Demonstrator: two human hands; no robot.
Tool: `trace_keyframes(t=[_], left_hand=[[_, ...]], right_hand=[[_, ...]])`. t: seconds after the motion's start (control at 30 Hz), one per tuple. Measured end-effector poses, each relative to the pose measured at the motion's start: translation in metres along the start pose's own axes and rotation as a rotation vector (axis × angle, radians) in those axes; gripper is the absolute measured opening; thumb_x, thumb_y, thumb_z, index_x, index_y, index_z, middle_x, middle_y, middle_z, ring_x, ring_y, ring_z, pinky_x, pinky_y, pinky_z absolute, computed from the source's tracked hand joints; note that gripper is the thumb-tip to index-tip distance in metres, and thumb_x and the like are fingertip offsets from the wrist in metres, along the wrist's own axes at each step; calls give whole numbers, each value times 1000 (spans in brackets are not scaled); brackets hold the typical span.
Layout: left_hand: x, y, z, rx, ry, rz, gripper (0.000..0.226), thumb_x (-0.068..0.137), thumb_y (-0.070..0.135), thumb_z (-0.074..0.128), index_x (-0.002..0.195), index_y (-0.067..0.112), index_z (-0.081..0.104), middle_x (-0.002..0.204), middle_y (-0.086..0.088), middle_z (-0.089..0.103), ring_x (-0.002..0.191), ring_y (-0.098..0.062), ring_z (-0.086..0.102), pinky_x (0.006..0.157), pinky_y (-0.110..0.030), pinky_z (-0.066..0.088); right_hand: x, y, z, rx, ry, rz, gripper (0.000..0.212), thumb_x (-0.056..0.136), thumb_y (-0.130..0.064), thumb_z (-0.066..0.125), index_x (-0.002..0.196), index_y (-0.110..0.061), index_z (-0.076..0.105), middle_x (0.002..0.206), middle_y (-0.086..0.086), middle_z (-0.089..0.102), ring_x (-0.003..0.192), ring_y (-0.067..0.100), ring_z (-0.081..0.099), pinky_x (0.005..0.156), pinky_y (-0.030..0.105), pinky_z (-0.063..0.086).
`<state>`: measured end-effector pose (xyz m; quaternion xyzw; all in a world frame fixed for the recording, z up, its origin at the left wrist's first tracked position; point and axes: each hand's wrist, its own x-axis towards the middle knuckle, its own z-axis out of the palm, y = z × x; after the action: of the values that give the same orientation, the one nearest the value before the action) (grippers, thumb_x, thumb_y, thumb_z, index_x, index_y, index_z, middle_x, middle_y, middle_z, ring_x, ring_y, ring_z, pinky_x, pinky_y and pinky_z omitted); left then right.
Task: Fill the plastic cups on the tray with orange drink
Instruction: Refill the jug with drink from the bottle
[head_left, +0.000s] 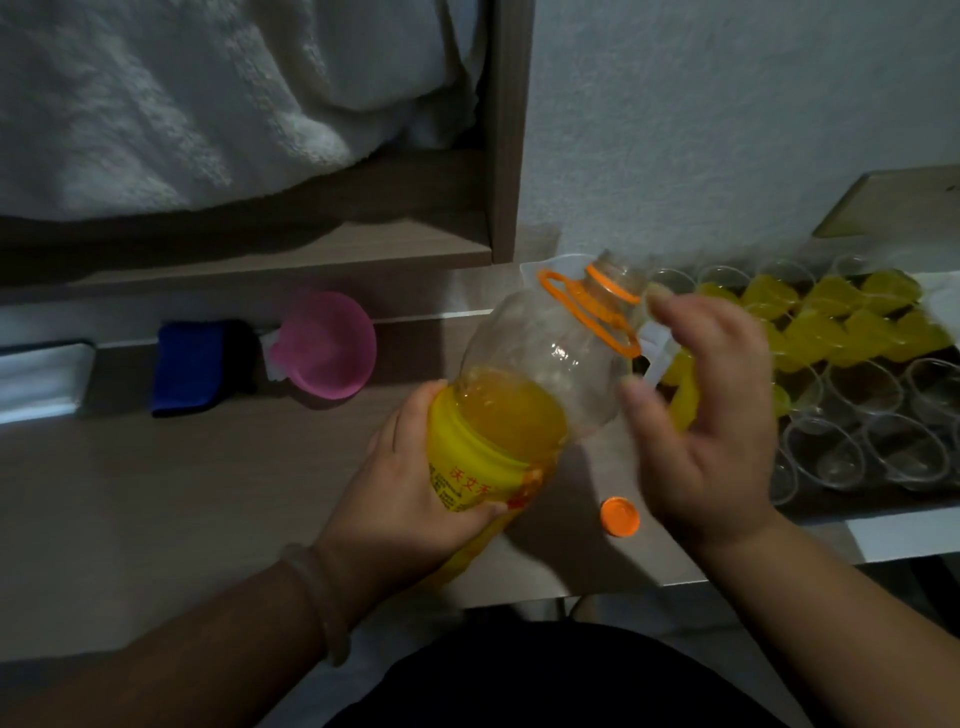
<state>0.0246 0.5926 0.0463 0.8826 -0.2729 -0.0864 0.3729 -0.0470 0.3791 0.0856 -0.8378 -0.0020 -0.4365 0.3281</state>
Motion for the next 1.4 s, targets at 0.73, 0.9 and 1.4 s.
trace_keyframes(t=[0.73,0.9,1.4], left_hand=[[-2,5,11,-81,64,-13,107,54,45,88,139,37,23,134,10,40,126,-9,41,104,-35,39],[-3,4,9,-48,67,11,106,52,49,84,138,35,24,135,10,40,126,-9,41,105,-37,39],[2,-8,-10,41,-1,60,107,50,61,75,140,27,27,133,6,43,124,-14,42,106,-37,37]], right_hand=[[-20,54,-10,-320,-231,634,38,85,-36,70,112,-10,65,86,-7,56,79,9,51,61,19,31],[-35,37,-18,-323,-222,657,44,83,-35,73,119,-12,64,91,1,65,80,10,53,70,19,35],[-16,-21,-19,-286,-24,33,33,84,-16,59,113,1,61,106,8,62,102,18,53,94,13,33]])
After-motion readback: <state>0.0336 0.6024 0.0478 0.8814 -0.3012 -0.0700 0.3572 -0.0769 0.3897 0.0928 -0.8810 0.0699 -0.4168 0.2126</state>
